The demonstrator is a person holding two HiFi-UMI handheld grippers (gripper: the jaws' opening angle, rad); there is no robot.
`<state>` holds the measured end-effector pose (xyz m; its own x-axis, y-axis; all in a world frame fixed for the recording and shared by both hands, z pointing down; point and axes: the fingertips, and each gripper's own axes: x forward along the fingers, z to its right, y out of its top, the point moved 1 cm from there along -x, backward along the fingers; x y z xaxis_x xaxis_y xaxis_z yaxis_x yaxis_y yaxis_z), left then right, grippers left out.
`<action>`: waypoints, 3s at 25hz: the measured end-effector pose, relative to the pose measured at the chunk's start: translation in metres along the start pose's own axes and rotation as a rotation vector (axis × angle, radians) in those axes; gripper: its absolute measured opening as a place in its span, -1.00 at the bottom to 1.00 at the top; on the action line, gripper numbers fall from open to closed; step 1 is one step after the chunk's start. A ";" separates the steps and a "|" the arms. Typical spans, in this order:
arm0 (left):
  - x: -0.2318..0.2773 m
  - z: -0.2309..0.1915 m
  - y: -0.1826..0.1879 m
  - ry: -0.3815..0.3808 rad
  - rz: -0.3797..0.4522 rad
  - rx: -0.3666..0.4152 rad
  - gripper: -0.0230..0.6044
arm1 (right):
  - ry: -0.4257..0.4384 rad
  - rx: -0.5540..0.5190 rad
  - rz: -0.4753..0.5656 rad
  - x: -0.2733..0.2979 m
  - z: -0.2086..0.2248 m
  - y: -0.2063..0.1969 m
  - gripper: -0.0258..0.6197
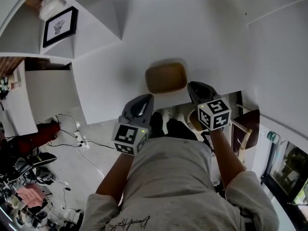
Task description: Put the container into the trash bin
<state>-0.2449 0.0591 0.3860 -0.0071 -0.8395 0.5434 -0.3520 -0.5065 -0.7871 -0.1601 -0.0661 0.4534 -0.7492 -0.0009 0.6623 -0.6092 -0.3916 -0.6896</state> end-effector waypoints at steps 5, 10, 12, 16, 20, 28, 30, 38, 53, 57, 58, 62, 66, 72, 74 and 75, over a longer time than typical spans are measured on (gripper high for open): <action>0.003 -0.001 -0.005 -0.005 -0.016 -0.005 -0.87 | -0.001 0.015 -0.019 0.011 0.006 -0.003 -0.82; 0.005 -0.007 -0.005 -0.008 -0.027 -0.009 -0.87 | -0.019 0.039 -0.035 0.026 0.014 -0.003 -0.76; 0.007 -0.010 -0.005 -0.009 -0.030 -0.012 -0.87 | -0.024 0.048 -0.041 0.031 0.016 -0.003 -0.63; 0.009 -0.012 -0.010 -0.012 -0.040 -0.020 -0.87 | -0.040 0.061 -0.053 0.039 0.021 -0.006 -0.61; 0.010 -0.012 -0.011 -0.017 -0.045 -0.028 -0.87 | -0.041 0.070 -0.073 0.046 0.022 -0.009 -0.57; 0.010 -0.017 -0.016 -0.014 -0.051 -0.045 -0.87 | -0.050 0.081 -0.105 0.056 0.024 -0.016 -0.56; 0.010 -0.019 -0.018 -0.013 -0.052 -0.050 -0.87 | -0.057 0.083 -0.116 0.057 0.025 -0.018 -0.56; 0.007 -0.024 -0.017 -0.005 -0.052 -0.051 -0.87 | -0.079 0.092 -0.139 0.063 0.028 -0.022 -0.58; 0.003 -0.026 -0.018 -0.003 -0.049 -0.048 -0.87 | -0.109 0.122 -0.143 0.059 0.029 -0.019 -0.81; 0.001 -0.027 -0.017 -0.003 -0.045 -0.048 -0.87 | -0.105 0.128 -0.131 0.056 0.027 -0.016 -0.81; 0.000 -0.027 -0.017 -0.004 -0.045 -0.046 -0.87 | -0.105 0.130 -0.129 0.055 0.027 -0.015 -0.81; -0.001 -0.028 -0.014 -0.007 -0.039 -0.038 -0.87 | -0.102 0.137 -0.120 0.053 0.025 -0.012 -0.81; -0.002 -0.029 -0.013 -0.016 -0.036 -0.031 -0.87 | -0.107 0.148 -0.109 0.050 0.023 -0.010 -0.81; -0.002 -0.032 -0.011 -0.045 -0.039 -0.007 -0.87 | -0.124 0.177 -0.087 0.045 0.020 -0.008 -0.81; -0.002 -0.033 -0.009 -0.060 -0.040 0.004 -0.87 | -0.126 0.199 -0.075 0.043 0.019 -0.008 -0.81; -0.002 -0.034 -0.008 -0.067 -0.041 0.010 -0.87 | -0.126 0.214 -0.069 0.041 0.018 -0.009 -0.81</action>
<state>-0.2742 0.0716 0.4015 0.0703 -0.8290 0.5549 -0.3412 -0.5427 -0.7675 -0.1811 -0.0792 0.4920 -0.6614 -0.0770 0.7461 -0.5788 -0.5803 -0.5730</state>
